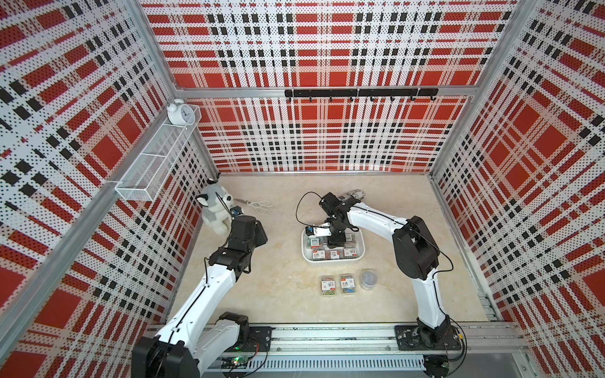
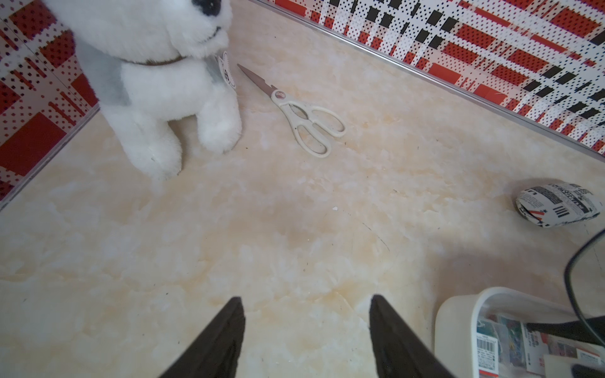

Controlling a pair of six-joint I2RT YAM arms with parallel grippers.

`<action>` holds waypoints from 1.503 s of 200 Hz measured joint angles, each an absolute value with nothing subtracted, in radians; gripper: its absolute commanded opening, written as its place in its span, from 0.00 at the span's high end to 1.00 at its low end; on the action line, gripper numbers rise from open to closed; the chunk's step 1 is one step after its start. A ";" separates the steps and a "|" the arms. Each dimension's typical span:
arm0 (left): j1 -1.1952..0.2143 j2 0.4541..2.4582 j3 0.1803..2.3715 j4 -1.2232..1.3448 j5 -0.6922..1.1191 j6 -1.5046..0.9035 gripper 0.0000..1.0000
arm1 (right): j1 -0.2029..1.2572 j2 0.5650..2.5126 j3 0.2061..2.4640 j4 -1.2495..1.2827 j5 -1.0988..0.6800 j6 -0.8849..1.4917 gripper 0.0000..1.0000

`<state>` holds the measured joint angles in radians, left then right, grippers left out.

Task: Take the paper clips out of the storage box
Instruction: Pick up the boxed paper clips from the storage box.

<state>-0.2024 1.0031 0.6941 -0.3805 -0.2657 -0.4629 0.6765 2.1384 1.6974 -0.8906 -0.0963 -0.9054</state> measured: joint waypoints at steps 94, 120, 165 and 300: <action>-0.202 1.003 0.694 -0.381 -0.266 -0.463 0.37 | 0.658 2.216 1.759 -0.910 -0.133 -0.906 0.48; -0.202 1.003 0.694 -0.381 -0.266 -0.463 0.37 | 0.658 2.216 1.759 -0.910 -0.141 -0.904 0.60; -0.202 1.003 0.694 -0.381 -0.266 -0.463 0.36 | 0.658 2.213 1.752 -0.900 -0.134 -0.896 0.73; -0.195 1.003 0.694 -0.381 -0.265 -0.463 0.37 | 0.672 1.990 1.647 -0.786 -0.020 -0.757 0.71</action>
<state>-0.1947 1.0031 0.6941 -0.3805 -0.2653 -0.4629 0.6720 1.9903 1.6466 -0.7856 -0.0200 -0.7570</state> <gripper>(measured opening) 0.635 0.544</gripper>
